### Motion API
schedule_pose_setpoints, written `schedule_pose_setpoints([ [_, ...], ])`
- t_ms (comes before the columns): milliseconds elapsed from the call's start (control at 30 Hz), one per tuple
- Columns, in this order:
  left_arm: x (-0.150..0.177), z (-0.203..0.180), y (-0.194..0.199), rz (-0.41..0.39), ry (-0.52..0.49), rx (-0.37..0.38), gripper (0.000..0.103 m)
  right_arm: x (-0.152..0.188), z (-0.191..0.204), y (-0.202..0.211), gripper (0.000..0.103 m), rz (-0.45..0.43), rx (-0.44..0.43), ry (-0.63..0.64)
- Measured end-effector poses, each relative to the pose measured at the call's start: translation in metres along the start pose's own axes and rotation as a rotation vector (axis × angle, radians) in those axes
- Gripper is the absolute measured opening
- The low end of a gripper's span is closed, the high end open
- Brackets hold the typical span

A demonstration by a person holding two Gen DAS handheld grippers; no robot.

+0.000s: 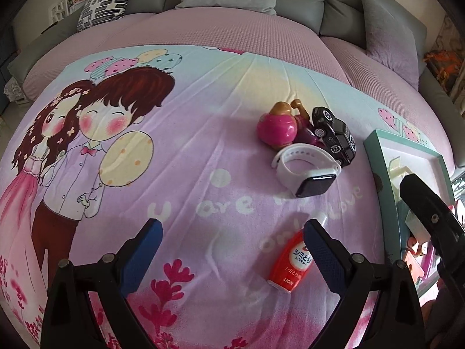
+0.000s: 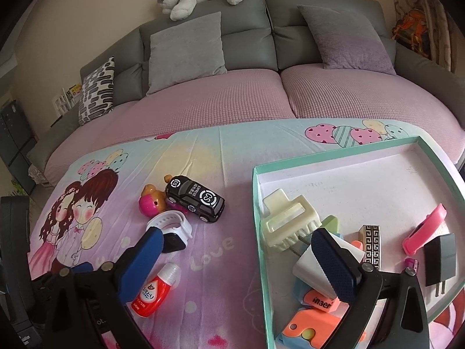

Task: Organize rigid objects
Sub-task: 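Move both open tools back over the bed toward the red tube and white watch, then grasp the red Lion tube with the left tool while the right tool grasps the white watch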

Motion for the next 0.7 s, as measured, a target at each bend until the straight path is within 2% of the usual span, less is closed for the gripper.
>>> schedule_pose_setpoints([
  [100,0.003,-0.011,-0.001,0.019,-0.044,0.032,0.098,-0.001,-0.002,0.002,0.103,-0.005,0.003,-0.007],
  [233,0.008,-0.025,-0.007,0.051,-0.098,0.032,0.098,-0.001,-0.004,0.002,0.103,-0.007,0.002,-0.014],
  [367,0.009,-0.027,-0.009,0.039,-0.105,0.008,0.097,0.0,-0.004,0.0,0.103,0.005,-0.001,-0.015],
  [433,0.009,-0.024,-0.008,0.031,-0.101,0.007,0.094,0.0,-0.004,-0.001,0.103,0.007,-0.003,-0.015],
  [567,0.008,-0.018,-0.004,0.033,-0.072,0.094,0.059,0.001,-0.003,-0.004,0.103,0.012,-0.004,-0.016],
  [600,0.008,-0.019,-0.005,0.033,-0.08,0.102,0.056,0.001,-0.002,-0.004,0.103,0.013,-0.005,-0.015],
  [700,0.009,-0.026,-0.004,0.033,-0.112,0.121,0.034,0.001,0.0,-0.006,0.103,0.01,-0.012,-0.013],
])
Point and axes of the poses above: each gripper's, at about its wrist camera, not at the fingertips, and y roughly against the way its jaws point, z to its left, x to its underside, the point moved 2 cm from there along -y, roughly the way its jaws point, and after that the axes turned 10 degrees about -x, right-handed, at the moved point
